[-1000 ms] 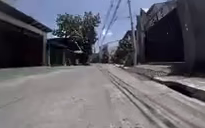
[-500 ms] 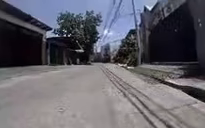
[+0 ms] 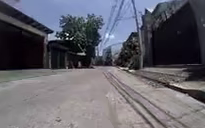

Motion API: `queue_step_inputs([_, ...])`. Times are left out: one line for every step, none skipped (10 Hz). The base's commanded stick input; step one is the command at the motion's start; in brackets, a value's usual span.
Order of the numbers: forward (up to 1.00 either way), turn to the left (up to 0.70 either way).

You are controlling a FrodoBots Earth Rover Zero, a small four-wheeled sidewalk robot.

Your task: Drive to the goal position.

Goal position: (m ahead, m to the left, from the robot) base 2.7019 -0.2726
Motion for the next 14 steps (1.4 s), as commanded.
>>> queue_step_inputs([1.0, 0.05])
queue_step_inputs([1.0, 0.05])
queue_step_inputs([1.0, 0.05])
queue_step_inputs([1.0, 0.05])
queue_step_inputs([1.0, 0.05])
queue_step_inputs([1.0, 0.05])
queue_step_inputs([1.0, 0.05])
queue_step_inputs([1.0, 0.05])
queue_step_inputs([1.0, 0.05])
queue_step_inputs([1.0, 0.05])
queue_step_inputs([1.0, 0.05])
queue_step_inputs([1.0, 0.05])
queue_step_inputs([1.0, 0.05])
queue_step_inputs([1.0, 0.05])
